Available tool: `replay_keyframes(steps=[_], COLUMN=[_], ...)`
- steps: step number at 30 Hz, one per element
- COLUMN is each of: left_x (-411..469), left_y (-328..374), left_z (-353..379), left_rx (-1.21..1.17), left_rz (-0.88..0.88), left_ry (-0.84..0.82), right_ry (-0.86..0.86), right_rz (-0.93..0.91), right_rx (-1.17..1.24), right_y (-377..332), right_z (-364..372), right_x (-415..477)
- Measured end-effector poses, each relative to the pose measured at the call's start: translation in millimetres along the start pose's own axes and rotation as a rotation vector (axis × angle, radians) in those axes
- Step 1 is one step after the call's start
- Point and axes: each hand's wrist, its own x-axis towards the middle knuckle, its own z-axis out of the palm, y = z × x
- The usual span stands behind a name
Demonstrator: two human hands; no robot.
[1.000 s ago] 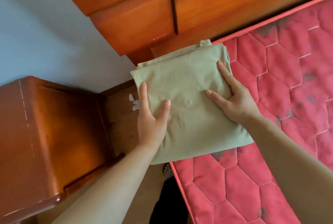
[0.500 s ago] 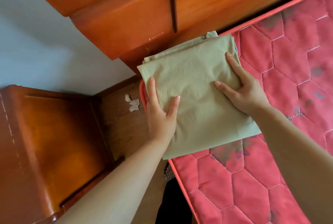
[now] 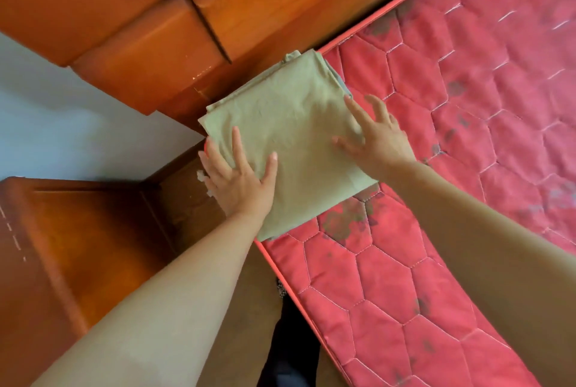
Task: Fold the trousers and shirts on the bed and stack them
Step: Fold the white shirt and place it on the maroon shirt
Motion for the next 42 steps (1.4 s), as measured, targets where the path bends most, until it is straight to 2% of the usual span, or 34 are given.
replay_keyframes(steps=[3, 8, 13, 20, 22, 25, 32, 35, 42], left_x=[-24.6, -106.4, -228.0, -423.1, -470.2, -518.4, -542.9, -550.8, -570.0], left_y=[21.2, 87.6, 168.5, 277.6, 299.8, 317.7, 324.0, 326.4, 321.6], left_z=[-19.5, -17.4, 27.3, 128.7, 160.8, 209.5, 277.8, 282.1, 280.1], left_rx=[0.115, 0.192, 0.165, 0.125, 0.094, 0.059, 0.171, 0.136, 0.078], left_rz=[0.274, 0.667, 0.836, 0.994, 0.997, 0.892, 0.573, 0.573, 0.588], left_ry=[-0.026, -0.127, -0.205, -0.386, -0.438, -0.488, -0.431, -0.384, -0.434], right_ry=[0.079, 0.209, 0.311, 0.436, 0.466, 0.505, 0.504, 0.561, 0.626], right_rz=[-0.008, 0.143, 0.369, 0.668, 0.779, 0.923, 1.124, 1.141, 1.191], right_rx=[0.008, 0.094, 0.103, 0.153, 0.172, 0.225, 0.407, 0.453, 0.54], right_y=[23.3, 93.9, 199.5, 357.1, 394.4, 440.3, 497.4, 497.1, 485.5], right_z=[-20.6, -43.3, -49.2, -41.3, -30.7, -6.6, 40.9, 48.1, 50.0], right_x=[-52.8, -170.2, -316.3, -503.0, -543.8, -589.0, -621.6, -615.0, -601.8])
